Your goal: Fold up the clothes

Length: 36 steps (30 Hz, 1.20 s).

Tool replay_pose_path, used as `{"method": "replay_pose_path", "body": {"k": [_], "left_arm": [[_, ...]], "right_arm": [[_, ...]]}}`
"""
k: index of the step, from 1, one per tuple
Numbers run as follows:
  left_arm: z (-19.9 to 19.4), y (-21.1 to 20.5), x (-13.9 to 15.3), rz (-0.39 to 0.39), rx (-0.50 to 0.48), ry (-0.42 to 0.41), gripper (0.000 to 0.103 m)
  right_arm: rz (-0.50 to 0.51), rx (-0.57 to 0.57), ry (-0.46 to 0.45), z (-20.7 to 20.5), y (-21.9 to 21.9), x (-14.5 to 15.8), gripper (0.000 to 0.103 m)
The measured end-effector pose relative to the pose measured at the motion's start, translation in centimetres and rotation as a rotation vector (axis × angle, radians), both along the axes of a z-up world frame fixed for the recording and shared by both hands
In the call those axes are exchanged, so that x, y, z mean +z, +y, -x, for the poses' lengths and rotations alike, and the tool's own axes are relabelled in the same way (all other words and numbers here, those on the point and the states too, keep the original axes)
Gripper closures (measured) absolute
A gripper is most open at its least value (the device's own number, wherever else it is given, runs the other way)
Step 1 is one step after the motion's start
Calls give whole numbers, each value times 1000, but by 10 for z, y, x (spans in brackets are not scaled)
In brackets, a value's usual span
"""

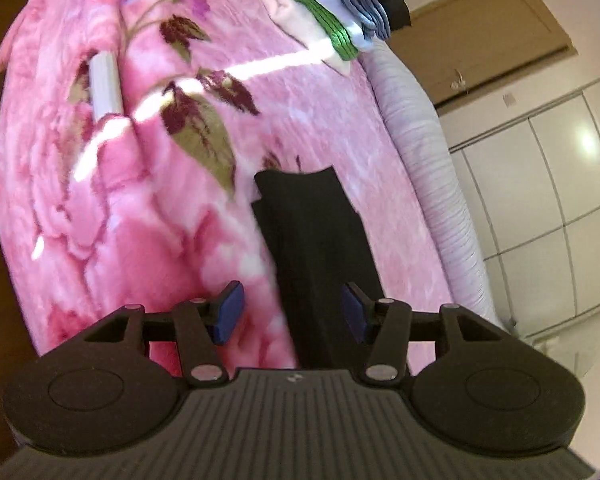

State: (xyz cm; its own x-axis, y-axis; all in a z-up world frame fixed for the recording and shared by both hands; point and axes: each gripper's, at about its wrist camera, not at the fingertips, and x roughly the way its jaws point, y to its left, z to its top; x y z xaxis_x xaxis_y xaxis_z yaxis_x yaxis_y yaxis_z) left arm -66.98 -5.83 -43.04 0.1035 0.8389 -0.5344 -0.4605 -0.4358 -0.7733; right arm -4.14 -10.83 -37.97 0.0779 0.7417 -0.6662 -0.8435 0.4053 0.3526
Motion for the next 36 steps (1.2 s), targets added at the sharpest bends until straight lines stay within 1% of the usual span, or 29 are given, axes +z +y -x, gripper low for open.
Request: {"method": "replay_pose_path", "body": {"k": [4, 6, 10, 13, 15, 16, 17, 19, 20, 23, 26, 28, 30, 31, 32, 33, 36], "left_arm": [[3, 15, -2, -10, 6, -8, 55], [1, 18, -3, -14, 4, 2, 54], [-4, 21, -5, -31, 12, 18, 50], [-9, 25, -3, -38, 14, 34, 44], [-13, 27, -3, -56, 12, 34, 44], [-13, 28, -5, -74, 11, 10, 47], [-13, 27, -7, -71, 12, 9, 49], [-14, 26, -10, -66, 15, 7, 59], [-13, 24, -11, -68, 14, 6, 59], [-7, 19, -17, -85, 32, -58, 61], [-4, 22, -19, -86, 56, -110, 59], [-5, 25, -20, -87, 70, -132, 59], [-6, 25, -19, -82, 62, -117, 65], [-7, 24, -19, -73, 56, -97, 76], [-8, 22, -19, -54, 48, -70, 83], [-8, 21, -20, -38, 42, -49, 93], [-11, 20, -20, -18, 31, -3, 93]], "right_arm": [[2, -8, -29, -2, 5, -2, 31], [2, -21, -35, -4, 7, -4, 31], [-4, -48, -19, -11, 9, -7, 31], [-3, -58, -13, -15, 13, -8, 31], [-5, -61, -11, -16, 15, -9, 30], [-7, -61, -11, -17, 16, -9, 31], [-9, -58, -11, -16, 16, -9, 31], [-10, -55, -13, -15, 16, -9, 31], [-10, -54, -11, -15, 16, -10, 31], [-7, -53, -4, -16, 16, -13, 31], [2, -56, -2, -17, 19, -16, 31], [-1, -55, -3, -17, 20, -16, 30], [-3, -51, -5, -17, 19, -15, 31], [-4, -51, -6, -17, 19, -15, 31], [-5, -51, -7, -17, 18, -15, 31], [-4, -54, -6, -17, 16, -16, 31], [-4, -57, -10, -17, 13, -19, 31]]}}
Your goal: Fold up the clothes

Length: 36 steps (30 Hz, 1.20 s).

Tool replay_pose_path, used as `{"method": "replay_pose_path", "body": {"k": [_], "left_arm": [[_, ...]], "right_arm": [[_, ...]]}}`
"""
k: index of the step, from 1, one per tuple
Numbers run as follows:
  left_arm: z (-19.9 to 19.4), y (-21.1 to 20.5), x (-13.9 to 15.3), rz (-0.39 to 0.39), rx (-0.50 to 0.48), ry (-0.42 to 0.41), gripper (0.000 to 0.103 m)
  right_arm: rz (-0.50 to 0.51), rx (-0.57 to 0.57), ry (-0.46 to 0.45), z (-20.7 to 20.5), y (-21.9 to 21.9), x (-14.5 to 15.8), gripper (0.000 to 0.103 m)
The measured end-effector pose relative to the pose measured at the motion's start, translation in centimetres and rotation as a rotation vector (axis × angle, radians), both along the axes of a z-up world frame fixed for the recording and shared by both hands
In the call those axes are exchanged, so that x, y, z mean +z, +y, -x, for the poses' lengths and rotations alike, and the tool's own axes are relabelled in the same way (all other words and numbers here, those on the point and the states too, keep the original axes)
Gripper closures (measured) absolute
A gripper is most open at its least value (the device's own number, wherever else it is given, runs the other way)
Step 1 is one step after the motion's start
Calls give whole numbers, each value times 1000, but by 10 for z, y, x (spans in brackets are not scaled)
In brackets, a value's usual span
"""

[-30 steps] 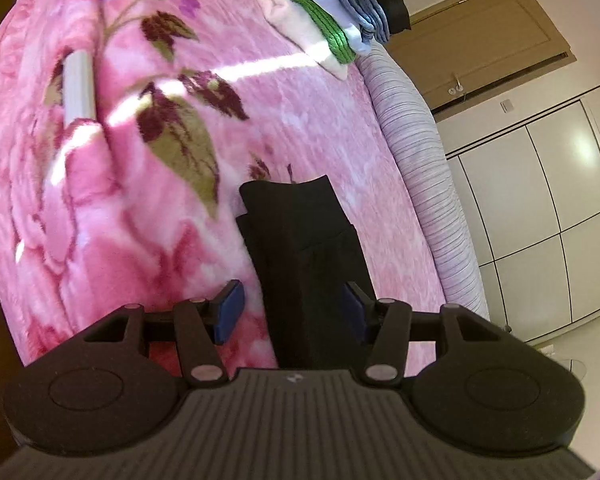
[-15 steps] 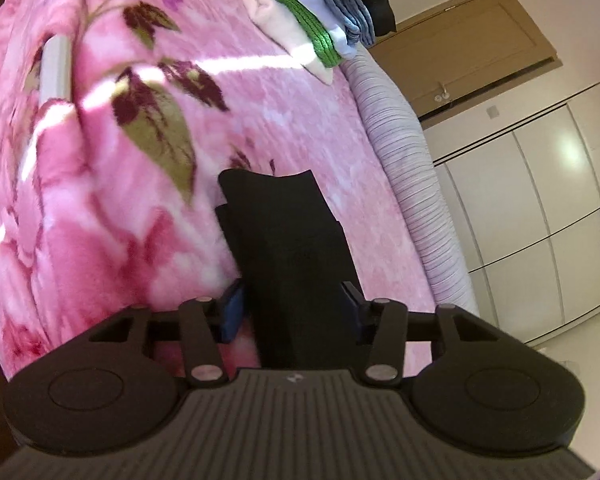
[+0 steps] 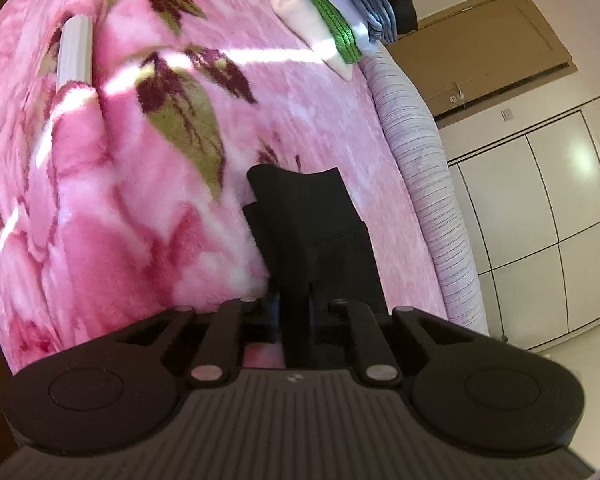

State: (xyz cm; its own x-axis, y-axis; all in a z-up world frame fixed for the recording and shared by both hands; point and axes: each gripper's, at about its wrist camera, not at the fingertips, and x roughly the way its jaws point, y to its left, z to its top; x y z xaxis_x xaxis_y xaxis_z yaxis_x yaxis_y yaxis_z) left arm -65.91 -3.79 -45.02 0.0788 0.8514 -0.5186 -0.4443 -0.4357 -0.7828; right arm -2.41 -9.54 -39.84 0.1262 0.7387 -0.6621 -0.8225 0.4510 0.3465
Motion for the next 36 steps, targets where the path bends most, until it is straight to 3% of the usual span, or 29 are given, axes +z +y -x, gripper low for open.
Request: {"method": "replay_pose_path", "body": {"k": [1, 4, 7, 11, 14, 17, 19, 21, 25, 26, 28, 32, 36], "left_arm": [[-5, 3, 6, 22, -7, 46, 94], [-32, 19, 33, 80, -84, 296, 96], [-81, 30, 68, 45, -233, 597, 96], [-181, 25, 104, -120, -513, 956, 96], [-260, 13, 99, -211, -773, 1120, 94], [-315, 6, 63, -176, -1012, 1113, 88], [-327, 2, 46, -119, -1083, 1057, 86], [-321, -8, 47, -121, -1056, 1025, 85], [-261, -21, 72, -188, -972, 702, 85], [-249, -14, 79, -204, -942, 660, 85], [-233, -6, 82, -196, -881, 639, 85], [-232, 23, 47, 25, -884, 657, 90], [-200, 18, 58, -61, -821, 437, 89]], "right_arm": [[0, 2, -6, 1, -1, -1, 31], [10, 10, -55, 4, -2, 2, 31], [-4, -4, -93, 2, -7, 7, 31], [-26, -38, -93, -7, -15, 14, 31], [-42, -50, -86, -12, -20, 18, 31], [-47, -47, -79, -15, -24, 19, 31], [-36, -47, -65, -19, -26, 19, 31], [-38, -52, -50, -24, -30, 19, 31], [-60, -53, -38, -27, -31, 24, 31], [-68, -42, -35, -25, -29, 25, 31], [-89, -3, -27, -15, -24, 28, 31], [-115, 150, 53, 17, -1, 27, 31], [-70, 298, 228, 46, 27, 18, 31]]}}
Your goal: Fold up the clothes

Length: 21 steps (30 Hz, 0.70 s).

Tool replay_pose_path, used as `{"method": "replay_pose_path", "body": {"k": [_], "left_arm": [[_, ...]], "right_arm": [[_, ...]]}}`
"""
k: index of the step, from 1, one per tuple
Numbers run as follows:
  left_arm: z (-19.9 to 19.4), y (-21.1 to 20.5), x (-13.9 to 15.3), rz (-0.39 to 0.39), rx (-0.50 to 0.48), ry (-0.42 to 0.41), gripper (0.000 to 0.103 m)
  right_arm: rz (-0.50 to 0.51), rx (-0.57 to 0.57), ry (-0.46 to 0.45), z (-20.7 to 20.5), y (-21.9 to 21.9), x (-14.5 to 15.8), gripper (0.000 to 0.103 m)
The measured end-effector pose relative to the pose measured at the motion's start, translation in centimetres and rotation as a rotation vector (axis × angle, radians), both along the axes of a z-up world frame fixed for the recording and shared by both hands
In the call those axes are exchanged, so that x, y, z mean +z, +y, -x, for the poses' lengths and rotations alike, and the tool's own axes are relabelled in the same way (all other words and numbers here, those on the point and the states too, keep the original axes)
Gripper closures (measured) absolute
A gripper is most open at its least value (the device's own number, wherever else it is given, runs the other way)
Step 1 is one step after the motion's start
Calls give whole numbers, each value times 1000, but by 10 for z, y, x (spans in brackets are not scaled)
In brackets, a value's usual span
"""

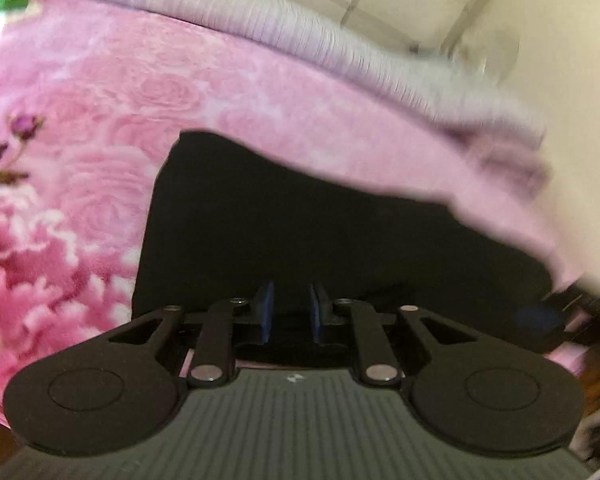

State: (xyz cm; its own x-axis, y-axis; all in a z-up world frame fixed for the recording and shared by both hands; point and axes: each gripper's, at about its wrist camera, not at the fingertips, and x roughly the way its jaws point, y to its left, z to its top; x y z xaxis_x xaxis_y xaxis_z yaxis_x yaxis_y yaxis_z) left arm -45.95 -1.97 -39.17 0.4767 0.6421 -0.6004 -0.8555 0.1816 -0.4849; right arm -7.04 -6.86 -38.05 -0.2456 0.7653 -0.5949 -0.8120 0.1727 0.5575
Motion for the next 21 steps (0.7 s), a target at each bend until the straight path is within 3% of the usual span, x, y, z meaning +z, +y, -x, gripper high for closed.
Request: {"method": "replay_pose_path", "body": {"k": [2, 6, 8, 10, 18, 19, 20, 21], "left_arm": [[20, 1, 8, -10, 49, -59, 89], [49, 5, 7, 13, 94, -65, 89], [58, 5, 4, 30, 110, -74, 89], [65, 4, -2, 38, 115, -106, 89], [79, 12, -13, 55, 132, -133, 89], [80, 12, -13, 55, 132, -136, 89], [82, 13, -13, 55, 132, -140, 89], [82, 14, -12, 56, 130, -152, 89]], "right_arm": [[27, 59, 101, 13, 14, -6, 31], [93, 136, 336, 36, 43, -24, 34], [156, 138, 409, 44, 58, -35, 51], [199, 129, 459, 52, 70, -44, 55], [162, 191, 379, 88, 91, -51, 59], [150, 203, 349, 93, 89, -51, 89], [140, 216, 299, 96, 90, -50, 98], [128, 229, 251, 100, 90, -49, 98]]}}
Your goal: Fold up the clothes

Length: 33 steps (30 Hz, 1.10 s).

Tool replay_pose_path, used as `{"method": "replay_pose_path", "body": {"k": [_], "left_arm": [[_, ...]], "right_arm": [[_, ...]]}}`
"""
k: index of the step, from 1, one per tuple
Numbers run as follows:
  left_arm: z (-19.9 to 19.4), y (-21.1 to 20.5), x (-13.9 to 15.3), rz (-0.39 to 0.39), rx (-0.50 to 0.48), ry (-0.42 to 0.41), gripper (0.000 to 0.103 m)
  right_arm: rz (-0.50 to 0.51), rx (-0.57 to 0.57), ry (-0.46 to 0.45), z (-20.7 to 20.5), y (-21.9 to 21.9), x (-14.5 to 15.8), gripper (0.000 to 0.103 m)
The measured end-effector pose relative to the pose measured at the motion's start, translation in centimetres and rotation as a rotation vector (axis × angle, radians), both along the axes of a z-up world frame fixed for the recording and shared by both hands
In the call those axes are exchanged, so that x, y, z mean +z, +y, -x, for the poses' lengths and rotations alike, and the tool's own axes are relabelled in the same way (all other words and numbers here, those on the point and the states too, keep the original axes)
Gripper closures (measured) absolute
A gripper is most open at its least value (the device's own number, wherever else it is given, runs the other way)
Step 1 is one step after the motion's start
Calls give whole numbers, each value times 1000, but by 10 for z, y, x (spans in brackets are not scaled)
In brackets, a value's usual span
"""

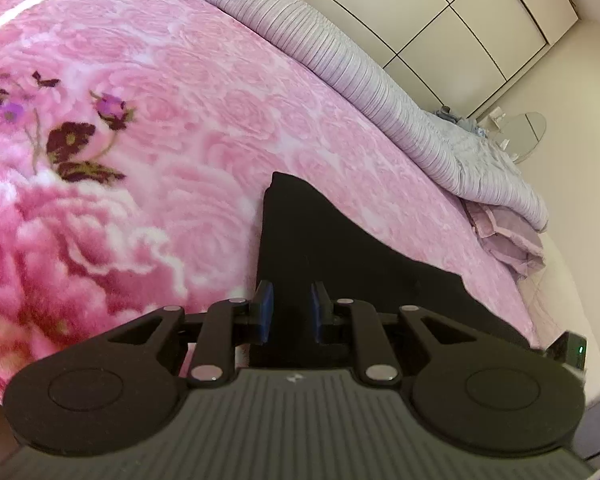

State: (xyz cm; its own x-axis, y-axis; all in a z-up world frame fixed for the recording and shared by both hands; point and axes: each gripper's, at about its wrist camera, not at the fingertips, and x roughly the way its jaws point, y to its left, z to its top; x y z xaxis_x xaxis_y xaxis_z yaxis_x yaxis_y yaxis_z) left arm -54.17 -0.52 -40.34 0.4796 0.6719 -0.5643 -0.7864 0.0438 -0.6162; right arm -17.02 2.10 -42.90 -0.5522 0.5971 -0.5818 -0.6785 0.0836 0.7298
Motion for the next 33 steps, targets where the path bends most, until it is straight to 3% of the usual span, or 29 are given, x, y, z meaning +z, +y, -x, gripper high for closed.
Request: {"method": "replay_pose_path", "body": {"k": [3, 6, 9, 12, 16, 20, 27, 30, 33], "left_arm": [[-2, 5, 7, -10, -24, -26, 89], [-14, 12, 16, -30, -83, -32, 89], [-36, 20, 20, -36, -150, -38, 88], [-68, 26, 14, -21, -222, -39, 88], [-110, 32, -1, 30, -299, -31, 88], [-143, 33, -11, 63, -359, 14, 88], [-178, 36, -8, 56, -432, 69, 86], [-198, 40, -14, 70, -476, 73, 86], [-214, 43, -18, 79, -509, 67, 86]], "right_arm": [[-136, -11, -100, -6, -12, 21, 99], [-260, -103, -210, -39, -32, 52, 99], [-281, -231, -281, -94, -58, 70, 99], [-239, -354, -333, -146, -88, 70, 99], [-107, -498, -330, -212, -116, 37, 99], [-79, -527, -176, -247, -122, 15, 99], [-227, -510, -294, -251, -124, 56, 99], [-188, -592, -333, -277, -132, 49, 99], [-127, -667, -303, -304, -137, 33, 99]]}}
